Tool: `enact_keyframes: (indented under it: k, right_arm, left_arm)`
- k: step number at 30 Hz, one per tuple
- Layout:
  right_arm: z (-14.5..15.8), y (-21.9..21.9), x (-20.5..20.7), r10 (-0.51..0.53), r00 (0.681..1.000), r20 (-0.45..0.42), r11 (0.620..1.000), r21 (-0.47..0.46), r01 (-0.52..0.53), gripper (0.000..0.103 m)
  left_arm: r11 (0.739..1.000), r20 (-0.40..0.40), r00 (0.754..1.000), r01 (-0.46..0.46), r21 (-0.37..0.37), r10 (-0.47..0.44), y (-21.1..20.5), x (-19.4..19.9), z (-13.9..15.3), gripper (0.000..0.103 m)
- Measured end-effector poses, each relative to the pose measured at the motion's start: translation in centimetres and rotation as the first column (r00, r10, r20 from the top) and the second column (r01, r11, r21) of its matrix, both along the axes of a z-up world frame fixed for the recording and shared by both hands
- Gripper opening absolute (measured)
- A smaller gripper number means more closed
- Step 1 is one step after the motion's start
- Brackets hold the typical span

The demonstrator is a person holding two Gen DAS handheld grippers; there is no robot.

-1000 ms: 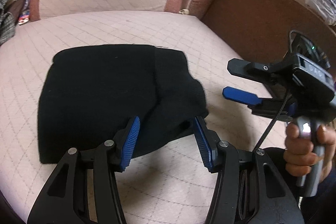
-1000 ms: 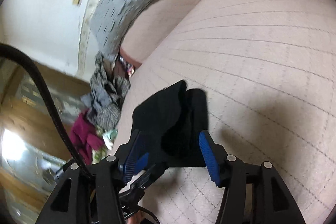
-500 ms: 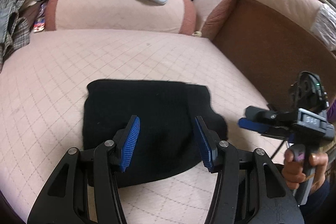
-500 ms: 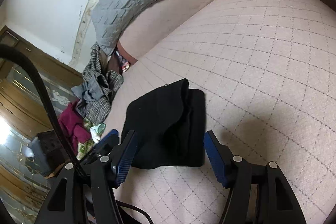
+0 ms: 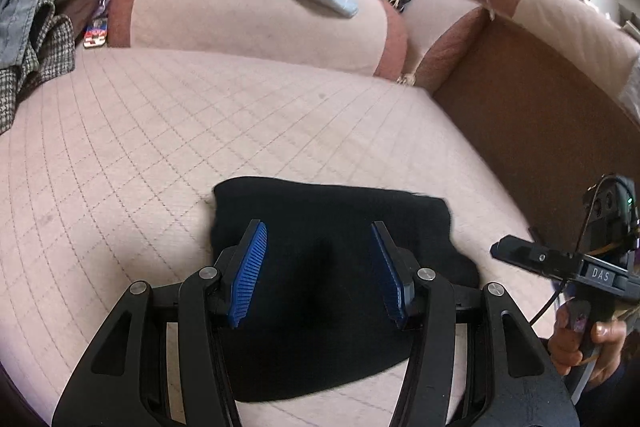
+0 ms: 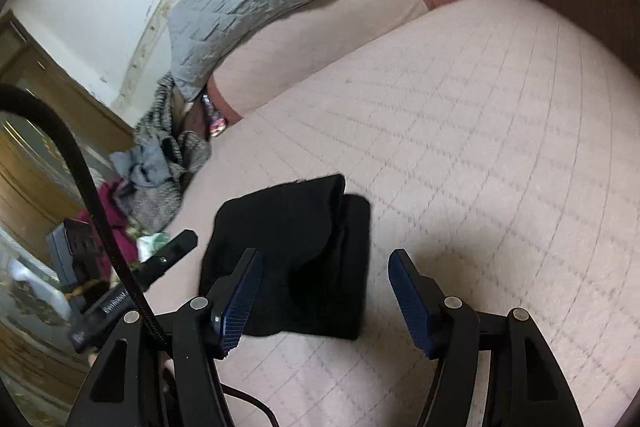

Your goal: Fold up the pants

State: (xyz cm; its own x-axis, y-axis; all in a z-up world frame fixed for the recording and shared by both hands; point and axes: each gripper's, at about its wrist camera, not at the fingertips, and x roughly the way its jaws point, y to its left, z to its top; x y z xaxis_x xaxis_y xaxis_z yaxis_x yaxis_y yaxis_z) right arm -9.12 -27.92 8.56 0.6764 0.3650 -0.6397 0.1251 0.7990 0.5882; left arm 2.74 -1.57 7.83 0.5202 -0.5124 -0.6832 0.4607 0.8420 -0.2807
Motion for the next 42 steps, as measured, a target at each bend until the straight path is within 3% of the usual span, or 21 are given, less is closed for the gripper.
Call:
enact_keyframes:
  k: [5, 7, 8, 9, 11, 17, 24, 28, 34, 37, 42]
  right_arm:
    - [-0.9, 1.7, 2.8, -0.005, 0.998, -0.063, 0.999, -0.032, 0.003, 0.063]
    - [-1.1, 2.8, 4.0, 0.017, 0.998, -0.066, 0.997, -0.072, -0.022, 0.057]
    - [-1.2, 3.2, 4.4, 0.033, 0.997, -0.064, 0.995, -0.095, -0.039, 0.032]
    - [-1.3, 3.9, 5.0, 0.055, 0.996, -0.067, 0.988, -0.14, -0.064, 0.018]
    - [-1.6, 4.8, 6.1, 0.043, 0.995, -0.091, 0.971, -0.232, -0.063, 0.017]
    - [-2.1, 5.6, 6.1, 0.038, 0.994, -0.105, 0.938, -0.34, -0.072, 0.017]
    - [-0.1, 5.4, 4.3, -0.016, 0.995, -0.095, 0.952, -0.306, -0.014, 0.017]
    - [1.3, 6.7, 2.9, 0.025, 0.998, -0.053, 0.949, -0.313, -0.041, 0.018]
    - [0.9, 9.2, 2.8, 0.106, 0.993, -0.06, 0.93, -0.348, -0.12, 0.018]
    - [-0.3, 9.4, 2.6, 0.087, 0.99, -0.11, 0.921, -0.371, -0.122, 0.018]
    - [0.0, 9.6, 1.5, 0.085, 0.99, -0.113, 0.913, -0.39, -0.123, 0.018]
  left_arm:
    - [0.999, -0.001, 1.0, 0.013, 0.034, -0.013, 0.7, 1.7, -1.0, 0.052]
    - [1.0, -0.018, 1.0, -0.019, 0.023, 0.019, 1.2, 2.7, -1.8, 0.052]
    - [0.999, -0.033, 0.999, -0.042, 0.016, 0.043, 1.2, 3.0, -2.1, 0.052]
    - [0.998, -0.059, 0.996, -0.067, 0.013, 0.068, 1.1, 3.7, -2.4, 0.052]
    - [0.996, -0.092, 0.992, -0.083, 0.021, 0.084, 0.8, 4.6, -2.9, 0.052]
    - [0.992, -0.094, 0.989, -0.112, 0.065, 0.118, 0.1, 5.1, -4.0, 0.057]
    - [0.99, -0.077, 0.988, -0.131, 0.057, 0.135, 0.5, 4.5, -3.7, 0.057]
    - [0.987, -0.025, 0.989, -0.142, 0.078, 0.144, 0.6, 3.6, -2.9, 0.057]
    - [0.986, 0.058, 0.989, -0.144, 0.09, 0.139, 0.5, 2.2, -1.4, 0.057]
    - [0.984, 0.08, 0.987, -0.146, 0.105, 0.138, 0.7, 1.6, -1.1, 0.057]
    - [0.982, 0.092, 0.984, -0.16, 0.105, 0.15, 1.0, 1.1, -0.8, 0.057]
